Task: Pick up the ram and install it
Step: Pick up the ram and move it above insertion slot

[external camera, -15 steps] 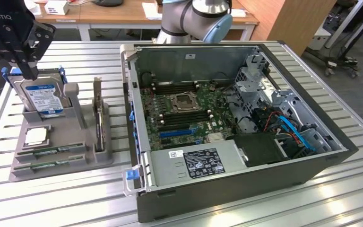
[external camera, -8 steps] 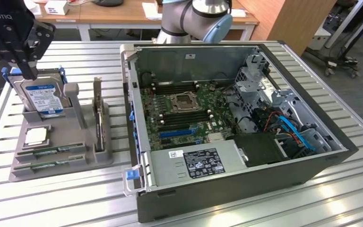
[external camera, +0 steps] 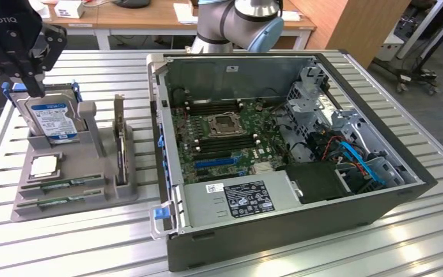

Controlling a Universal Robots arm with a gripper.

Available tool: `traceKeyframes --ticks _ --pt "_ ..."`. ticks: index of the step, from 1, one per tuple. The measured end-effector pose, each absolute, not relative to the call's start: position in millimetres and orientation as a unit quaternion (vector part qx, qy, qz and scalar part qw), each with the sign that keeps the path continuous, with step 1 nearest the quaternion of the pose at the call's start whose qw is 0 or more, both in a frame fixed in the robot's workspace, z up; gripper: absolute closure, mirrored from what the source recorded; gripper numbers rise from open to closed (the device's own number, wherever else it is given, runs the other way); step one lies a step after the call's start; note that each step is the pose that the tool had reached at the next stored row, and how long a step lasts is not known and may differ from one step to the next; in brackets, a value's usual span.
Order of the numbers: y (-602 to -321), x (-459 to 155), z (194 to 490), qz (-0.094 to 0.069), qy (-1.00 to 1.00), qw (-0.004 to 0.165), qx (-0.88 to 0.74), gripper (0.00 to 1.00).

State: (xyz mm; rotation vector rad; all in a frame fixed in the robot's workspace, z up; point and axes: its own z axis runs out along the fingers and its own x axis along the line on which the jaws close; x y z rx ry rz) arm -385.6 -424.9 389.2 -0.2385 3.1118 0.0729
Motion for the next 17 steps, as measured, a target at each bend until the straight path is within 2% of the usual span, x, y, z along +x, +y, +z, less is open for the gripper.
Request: traceKeyframes --ticks 17 --pt "-424.9 -385.6 386.6 0.025 0.973 0.006 -0.229 0.91"
